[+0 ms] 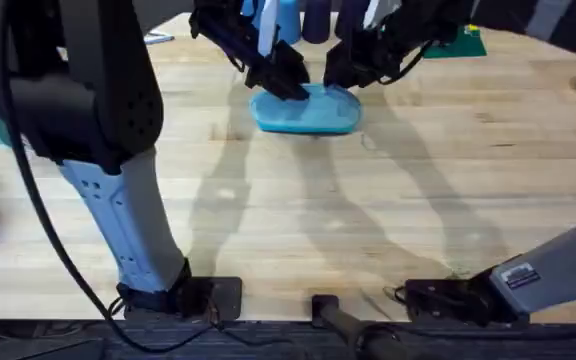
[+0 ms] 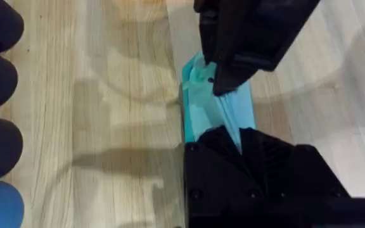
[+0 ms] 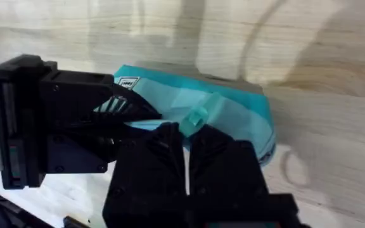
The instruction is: Unzip the bag, pick up the pens from the table one at a time and place them inside, then zip the bag closed.
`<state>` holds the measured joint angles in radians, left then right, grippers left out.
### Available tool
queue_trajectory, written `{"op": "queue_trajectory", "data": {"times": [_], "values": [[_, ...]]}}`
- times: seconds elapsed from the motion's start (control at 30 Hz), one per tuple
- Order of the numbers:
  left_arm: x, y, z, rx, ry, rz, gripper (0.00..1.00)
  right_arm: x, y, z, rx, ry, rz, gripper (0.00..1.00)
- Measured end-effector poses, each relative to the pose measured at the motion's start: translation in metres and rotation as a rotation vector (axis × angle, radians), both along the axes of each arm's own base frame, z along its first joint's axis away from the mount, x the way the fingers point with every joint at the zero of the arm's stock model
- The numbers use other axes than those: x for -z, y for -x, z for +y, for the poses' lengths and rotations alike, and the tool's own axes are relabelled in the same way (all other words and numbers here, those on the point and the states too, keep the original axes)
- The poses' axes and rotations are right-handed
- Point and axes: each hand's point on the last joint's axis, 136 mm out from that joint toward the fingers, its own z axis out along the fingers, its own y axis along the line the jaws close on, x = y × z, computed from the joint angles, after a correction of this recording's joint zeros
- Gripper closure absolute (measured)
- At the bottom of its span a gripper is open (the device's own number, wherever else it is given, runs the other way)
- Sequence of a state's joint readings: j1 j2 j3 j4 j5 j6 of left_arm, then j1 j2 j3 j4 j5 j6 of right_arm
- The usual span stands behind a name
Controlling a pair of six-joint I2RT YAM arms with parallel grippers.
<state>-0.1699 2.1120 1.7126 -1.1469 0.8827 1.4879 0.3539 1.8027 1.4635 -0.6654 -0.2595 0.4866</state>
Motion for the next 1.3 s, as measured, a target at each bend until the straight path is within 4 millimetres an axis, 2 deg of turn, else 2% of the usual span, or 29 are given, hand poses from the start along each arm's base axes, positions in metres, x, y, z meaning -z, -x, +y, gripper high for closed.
{"op": "queue_trajectory", "data": {"times": [0.4, 0.53, 1.1, 1.3], "values": [[-0.007, 0.001, -0.008, 0.008, 0.048, 0.002, 0.959, -0.019, -0.006, -0.023, 0.056, -0.026, -0.026, 0.968], [-0.007, 0.001, -0.008, 0.010, 0.046, 0.001, 0.959, -0.020, -0.008, -0.029, 0.072, -0.027, -0.025, 0.968], [-0.006, 0.001, -0.008, 0.010, 0.040, 0.001, 0.959, -0.018, -0.007, -0.032, 0.080, -0.017, -0.016, 0.969], [-0.007, 0.002, -0.009, 0.013, 0.043, 0.002, 0.959, -0.016, -0.005, -0.041, 0.098, -0.025, 0.011, 0.970]]}}
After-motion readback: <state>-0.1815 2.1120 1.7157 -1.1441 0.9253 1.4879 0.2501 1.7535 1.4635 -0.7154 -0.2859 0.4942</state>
